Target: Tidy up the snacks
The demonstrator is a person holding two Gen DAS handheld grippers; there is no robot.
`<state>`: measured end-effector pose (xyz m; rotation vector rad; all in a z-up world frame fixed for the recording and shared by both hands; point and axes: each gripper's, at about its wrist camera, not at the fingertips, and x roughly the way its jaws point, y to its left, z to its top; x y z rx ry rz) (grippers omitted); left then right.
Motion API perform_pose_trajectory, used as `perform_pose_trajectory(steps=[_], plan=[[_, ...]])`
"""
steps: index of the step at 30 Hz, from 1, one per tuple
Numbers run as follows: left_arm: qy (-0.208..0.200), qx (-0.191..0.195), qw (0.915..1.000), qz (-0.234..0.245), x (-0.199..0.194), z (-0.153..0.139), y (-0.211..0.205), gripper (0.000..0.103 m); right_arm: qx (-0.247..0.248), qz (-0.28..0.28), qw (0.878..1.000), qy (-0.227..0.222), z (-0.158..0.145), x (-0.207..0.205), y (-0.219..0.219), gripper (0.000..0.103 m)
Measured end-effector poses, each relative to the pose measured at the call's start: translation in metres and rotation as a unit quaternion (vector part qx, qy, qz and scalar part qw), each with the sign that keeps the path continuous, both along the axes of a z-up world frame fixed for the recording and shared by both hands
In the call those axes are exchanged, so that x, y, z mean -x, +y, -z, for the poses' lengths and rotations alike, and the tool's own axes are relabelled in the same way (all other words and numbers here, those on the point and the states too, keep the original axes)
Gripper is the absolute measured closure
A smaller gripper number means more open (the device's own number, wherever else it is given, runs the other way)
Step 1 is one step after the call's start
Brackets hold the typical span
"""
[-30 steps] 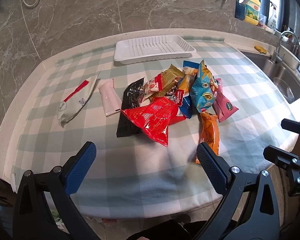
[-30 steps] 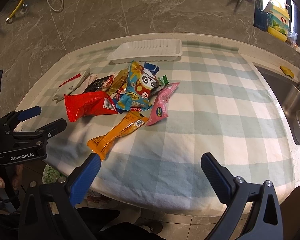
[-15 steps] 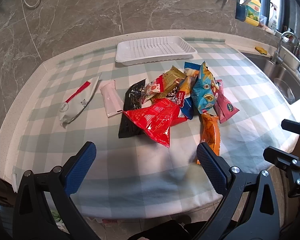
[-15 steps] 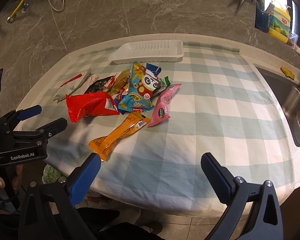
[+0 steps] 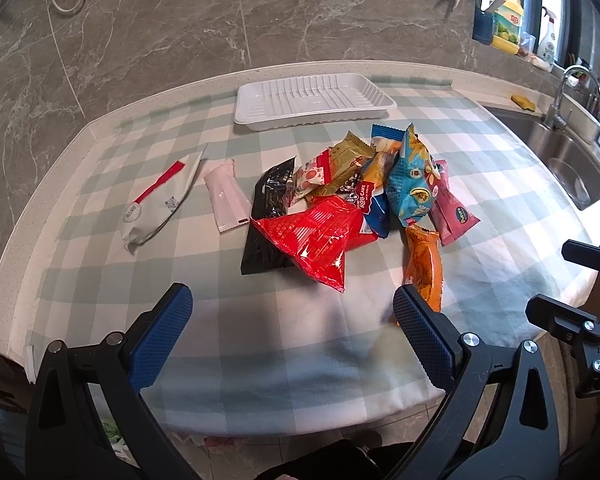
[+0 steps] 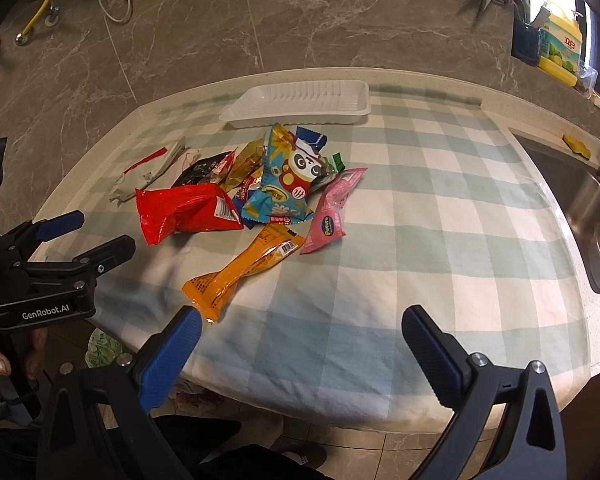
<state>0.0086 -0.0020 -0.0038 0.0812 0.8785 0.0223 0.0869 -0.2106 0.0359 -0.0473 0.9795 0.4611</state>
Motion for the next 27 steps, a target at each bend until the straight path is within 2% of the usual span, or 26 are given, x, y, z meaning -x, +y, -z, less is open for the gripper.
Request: perform_pose_trajectory(steps=[16,27], plan=[[-0.006,-0.005,1.0,-0.004,0.006,-0.005,0.012,0.001,-0.008,-0.005,1.0,0.004,-0.002,0.004,0.008,0.001],[-0.013,-0.033,0.9987,-0.036,-0.008,-0.016,0.064,0.001,-0.041,-0.011,0.998,0.036,0.004,-0.011,0.023,0.001]])
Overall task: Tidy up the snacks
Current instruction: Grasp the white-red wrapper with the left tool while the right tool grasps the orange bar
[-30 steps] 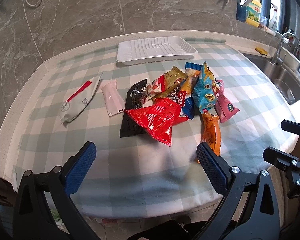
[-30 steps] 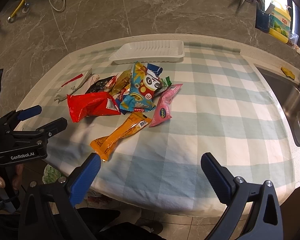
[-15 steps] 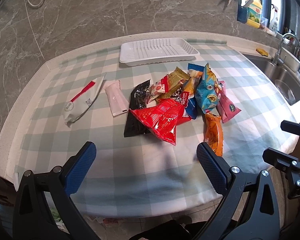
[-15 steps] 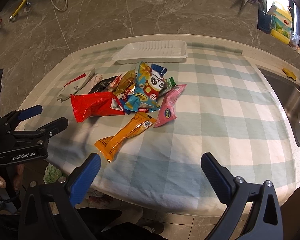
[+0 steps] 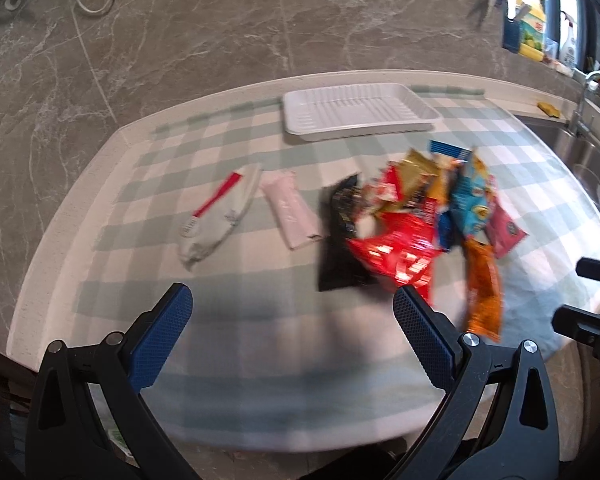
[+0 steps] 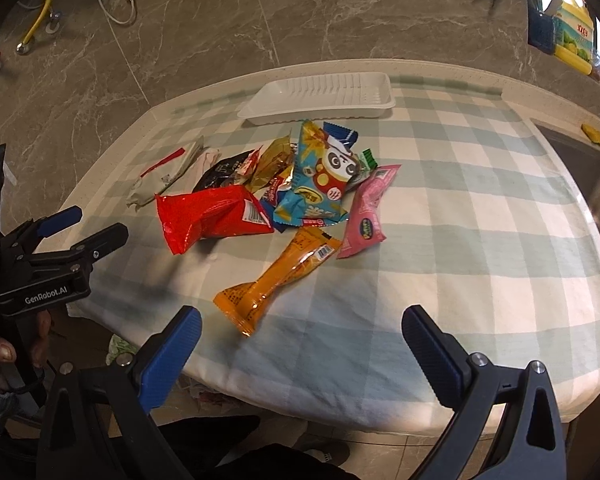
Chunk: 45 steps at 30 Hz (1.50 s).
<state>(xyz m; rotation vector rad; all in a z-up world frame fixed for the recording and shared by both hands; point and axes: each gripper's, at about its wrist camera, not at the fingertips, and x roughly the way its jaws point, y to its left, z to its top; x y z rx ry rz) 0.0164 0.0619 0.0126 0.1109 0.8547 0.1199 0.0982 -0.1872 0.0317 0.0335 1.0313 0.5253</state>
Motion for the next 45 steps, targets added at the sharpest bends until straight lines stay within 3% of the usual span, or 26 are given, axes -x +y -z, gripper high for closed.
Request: perform_pose_trajectory(steps=[8,16,19,25,30,31,33,35,36,37,40,45], plan=[[0.006,-0.024,0.9995,-0.02,-0.038,-0.003,0.055,0.001,-0.035,0.002,0.998,0.055,0.018,-0.018,0.021,0.001],[0.041,-0.064,0.9971,0.011,-0.103,0.018,0.09,0.001,-0.052,0.021,0.992,0.116,0.042,-0.038,0.038,0.004],[0.055,-0.084,0.9946,0.025,-0.124,0.03,0.094,0.002,-0.053,0.027,0.989,0.136,0.049,-0.044,0.044,0.011],[0.094,-0.104,0.9888,0.052,-0.164,0.056,0.105,0.016,-0.047,0.039,0.985,0.159,0.061,-0.052,0.051,0.021],[0.13,-0.109,0.9825,0.076,-0.184,0.079,0.109,0.036,-0.043,0.055,0.984,0.165,0.06,-0.055,0.05,0.029],[0.137,-0.111,0.9812,0.079,-0.186,0.083,0.108,0.043,-0.037,0.056,0.984,0.165,0.06,-0.055,0.049,0.034],[0.153,-0.106,0.9784,0.089,-0.19,0.093,0.109,0.048,-0.017,0.063,0.984,0.164,0.058,-0.055,0.045,0.045],[0.164,-0.092,0.9772,0.098,-0.193,0.102,0.112,0.06,-0.007,0.071,0.984,0.162,0.059,-0.056,0.039,0.067],[0.171,-0.081,0.9765,0.103,-0.195,0.106,0.113,0.066,-0.005,0.077,0.984,0.163,0.059,-0.057,0.035,0.071],[0.174,-0.068,0.9768,0.106,-0.196,0.108,0.113,0.073,-0.009,0.079,0.983,0.167,0.061,-0.057,0.031,0.084],[0.176,-0.045,0.9774,0.107,-0.2,0.11,0.117,0.081,-0.034,0.086,0.979,0.181,0.063,-0.057,0.022,0.085],[0.188,0.005,0.9765,0.105,-0.202,0.109,0.129,0.084,-0.057,0.082,0.974,0.203,0.062,-0.055,0.016,0.086]])
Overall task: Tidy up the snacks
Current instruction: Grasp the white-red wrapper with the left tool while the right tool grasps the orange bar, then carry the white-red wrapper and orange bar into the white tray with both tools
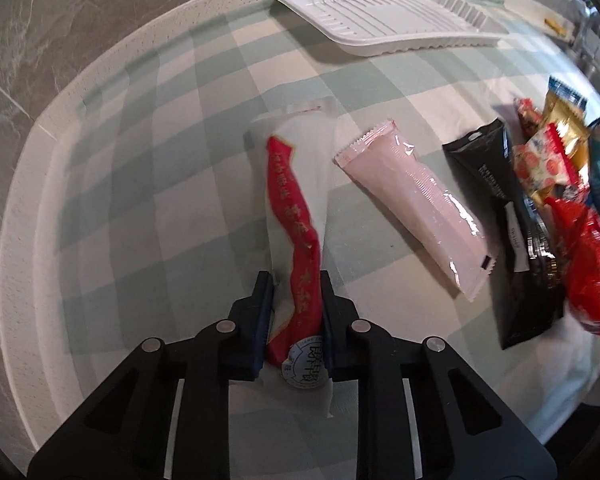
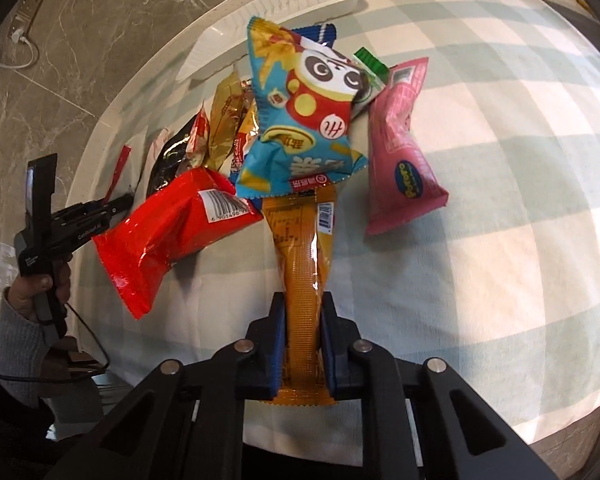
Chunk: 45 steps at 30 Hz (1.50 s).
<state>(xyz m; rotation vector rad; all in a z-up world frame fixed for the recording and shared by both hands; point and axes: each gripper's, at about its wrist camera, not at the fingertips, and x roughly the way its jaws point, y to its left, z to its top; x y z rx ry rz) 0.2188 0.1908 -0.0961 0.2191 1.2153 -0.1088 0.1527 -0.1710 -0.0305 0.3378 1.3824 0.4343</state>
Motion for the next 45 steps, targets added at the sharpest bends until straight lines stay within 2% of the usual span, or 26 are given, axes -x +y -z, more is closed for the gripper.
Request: perform_pose_trajectory(steps=[4,7,14,21,23,29,36,41,45], plan=[[0.007,0.034,0.9994,-0.01,0.009,-0.009,0.009,0.084,-0.025,-0.013,1.0,0.004,-0.008,0.004,-0.009,0.086],[0.008,0.044,0.9989,-0.016,0.017,-0.017,0.012,0.084,-0.047,-0.018,0.999,0.008,-0.015,0.007,-0.013,0.086],[-0.008,0.086,0.9961,-0.02,0.017,-0.047,0.011,0.084,-0.107,-0.01,0.994,0.012,-0.031,-0.005,-0.028,0.086],[-0.023,0.133,0.9907,-0.009,-0.017,-0.077,-0.005,0.084,-0.166,0.002,0.986,-0.01,-0.052,-0.04,-0.038,0.086],[-0.029,0.151,0.9881,-0.003,-0.031,-0.085,-0.011,0.084,-0.171,0.004,0.985,-0.019,-0.059,-0.054,-0.034,0.086],[-0.041,0.167,0.9851,0.013,-0.081,-0.103,-0.032,0.085,-0.176,0.011,0.983,-0.047,-0.075,-0.102,-0.028,0.086],[-0.031,0.155,0.9869,0.033,-0.124,-0.103,-0.043,0.085,-0.163,0.018,0.985,-0.061,-0.081,-0.167,-0.017,0.086],[-0.021,0.132,0.9909,0.016,-0.122,-0.093,-0.015,0.084,-0.163,0.011,0.985,-0.06,-0.078,-0.192,-0.009,0.086],[0.006,0.095,0.9953,-0.017,-0.104,-0.078,0.011,0.084,-0.172,0.001,0.984,-0.042,-0.066,-0.201,0.001,0.086]])
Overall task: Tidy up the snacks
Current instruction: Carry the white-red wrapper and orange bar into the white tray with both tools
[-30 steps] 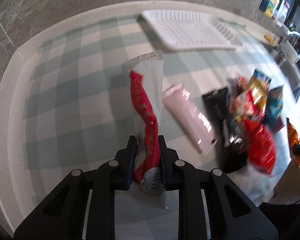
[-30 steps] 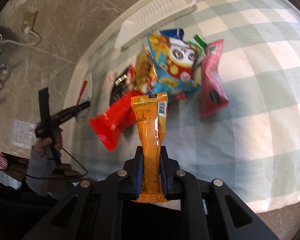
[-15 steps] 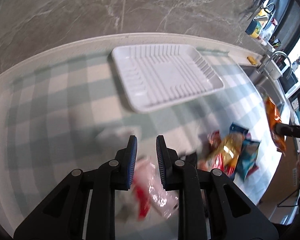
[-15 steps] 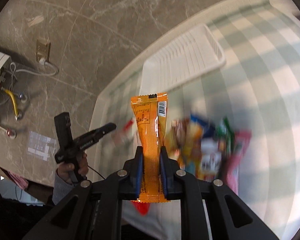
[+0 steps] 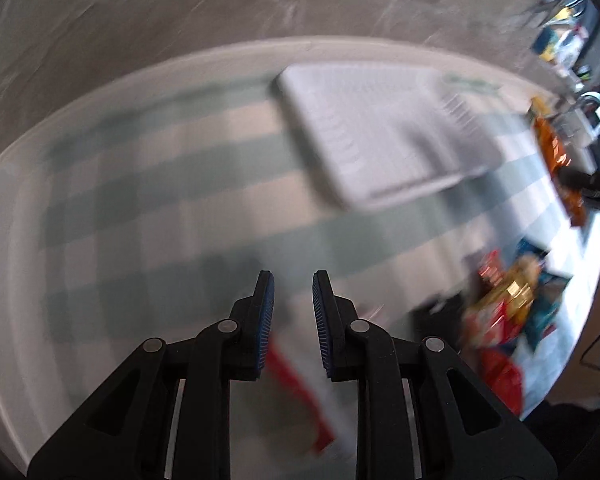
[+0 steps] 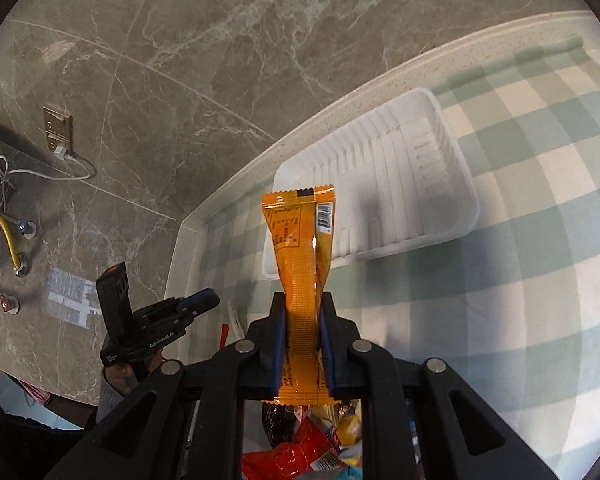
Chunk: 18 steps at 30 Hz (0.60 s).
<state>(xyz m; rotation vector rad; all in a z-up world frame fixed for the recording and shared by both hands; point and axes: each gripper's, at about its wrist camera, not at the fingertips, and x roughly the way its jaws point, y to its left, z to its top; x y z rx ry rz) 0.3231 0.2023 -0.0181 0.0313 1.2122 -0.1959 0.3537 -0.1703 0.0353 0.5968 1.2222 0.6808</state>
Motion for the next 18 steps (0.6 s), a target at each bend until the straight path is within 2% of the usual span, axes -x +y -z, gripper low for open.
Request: perform_pose_trajectory(steps=[2,6,10,14,18], plan=[[0.016,-0.004,0.9998,-0.011,0.017,0.006,0.009,0.084,-0.003,-0.008,1.0,0.006,0.004,-0.002,0.006,0.086],[0.052,0.017,0.9979,-0.034,0.047,0.019,0.02,0.084,-0.009,-0.036,0.999,0.018,0.012,0.001,0.022,0.086],[0.053,0.05,0.9955,-0.061,0.065,0.026,0.023,0.084,-0.015,-0.057,0.998,0.021,0.015,0.01,0.031,0.086],[0.065,0.094,0.9896,-0.087,0.064,0.031,0.021,0.084,-0.018,-0.07,0.997,0.021,0.016,0.018,0.037,0.086],[0.105,0.13,0.9789,-0.118,0.059,0.043,0.022,0.084,-0.014,-0.078,0.997,0.016,0.015,0.026,0.04,0.086]])
